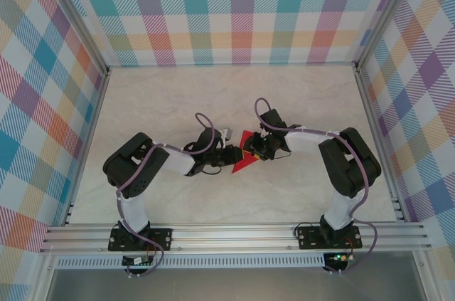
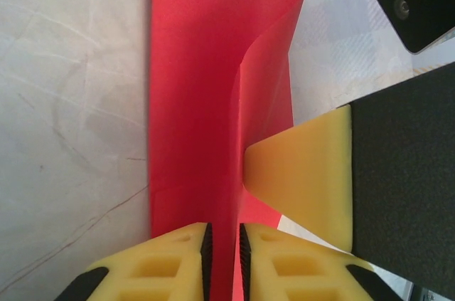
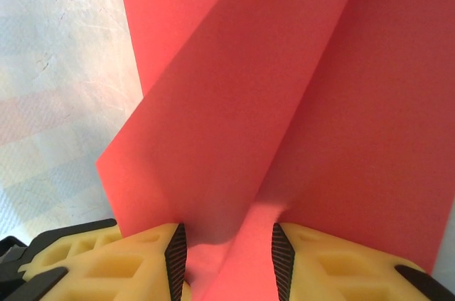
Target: Fold a paper plane with a square sheet of paper (pick it up from the middle)
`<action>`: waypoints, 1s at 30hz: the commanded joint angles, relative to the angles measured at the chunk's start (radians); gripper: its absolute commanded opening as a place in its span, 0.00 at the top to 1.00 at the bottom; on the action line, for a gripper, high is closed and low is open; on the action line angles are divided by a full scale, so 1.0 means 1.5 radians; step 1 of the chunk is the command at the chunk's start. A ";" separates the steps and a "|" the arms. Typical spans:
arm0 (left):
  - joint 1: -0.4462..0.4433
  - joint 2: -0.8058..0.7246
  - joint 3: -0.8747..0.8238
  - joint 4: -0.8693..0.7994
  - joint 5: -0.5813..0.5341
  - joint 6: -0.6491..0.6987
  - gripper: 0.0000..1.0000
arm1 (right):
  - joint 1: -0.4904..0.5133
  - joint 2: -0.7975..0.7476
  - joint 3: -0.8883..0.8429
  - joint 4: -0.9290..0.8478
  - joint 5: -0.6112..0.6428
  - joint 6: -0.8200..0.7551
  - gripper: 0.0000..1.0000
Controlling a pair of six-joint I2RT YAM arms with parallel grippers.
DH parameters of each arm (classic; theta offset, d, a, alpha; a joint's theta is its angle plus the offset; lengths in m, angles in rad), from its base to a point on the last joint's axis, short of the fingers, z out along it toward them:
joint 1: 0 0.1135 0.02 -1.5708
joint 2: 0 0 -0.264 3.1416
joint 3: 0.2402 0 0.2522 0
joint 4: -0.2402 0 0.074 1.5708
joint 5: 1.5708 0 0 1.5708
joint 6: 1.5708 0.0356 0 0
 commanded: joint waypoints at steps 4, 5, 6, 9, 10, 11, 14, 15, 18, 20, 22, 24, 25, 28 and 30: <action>0.004 0.022 0.017 -0.004 0.038 0.005 0.86 | 0.003 -0.013 -0.011 0.011 -0.002 0.003 0.61; 0.004 0.022 0.016 -0.003 0.041 0.003 0.87 | 0.003 -0.016 -0.011 0.008 0.000 0.001 0.61; 0.005 0.021 0.016 -0.002 0.043 0.002 0.87 | 0.003 -0.019 -0.010 0.005 0.002 -0.002 0.61; 0.005 0.020 0.016 -0.002 0.050 -0.003 0.89 | 0.003 -0.022 -0.009 -0.004 0.009 -0.008 0.61; 0.005 0.021 0.017 -0.002 0.050 -0.005 0.89 | 0.003 -0.021 -0.009 -0.006 0.011 -0.009 0.61; 0.006 0.022 0.017 -0.001 0.051 -0.007 0.90 | 0.003 -0.019 -0.009 -0.007 0.012 -0.010 0.61; 0.008 0.026 0.016 -0.001 0.048 -0.011 0.91 | 0.003 -0.010 -0.008 -0.008 0.012 -0.014 0.61; 0.008 0.027 0.016 -0.001 0.046 -0.014 0.91 | 0.003 -0.007 -0.007 -0.009 0.012 -0.016 0.62; 0.011 0.026 0.014 -0.002 0.044 -0.017 0.91 | 0.003 0.000 -0.004 -0.013 0.018 -0.020 0.62; 0.012 0.023 0.013 -0.002 0.045 -0.019 0.90 | 0.003 0.005 -0.004 -0.017 0.023 -0.018 0.62; 0.013 0.016 0.010 -0.005 0.045 -0.021 0.89 | 0.003 0.009 -0.003 -0.022 0.030 -0.016 0.62; 0.014 0.006 0.007 -0.006 0.046 -0.022 0.88 | 0.003 0.014 -0.001 -0.026 0.034 -0.010 0.62; 0.015 0.003 0.004 -0.007 0.047 -0.025 0.87 | 0.003 0.016 -0.001 -0.028 0.036 -0.007 0.62; 0.015 -0.007 -0.005 -0.009 0.051 -0.030 0.84 | 0.003 0.023 0.003 -0.036 0.041 0.000 0.61; 0.016 -0.015 -0.014 -0.009 0.053 -0.033 0.84 | 0.003 0.026 0.005 -0.042 0.045 0.003 0.61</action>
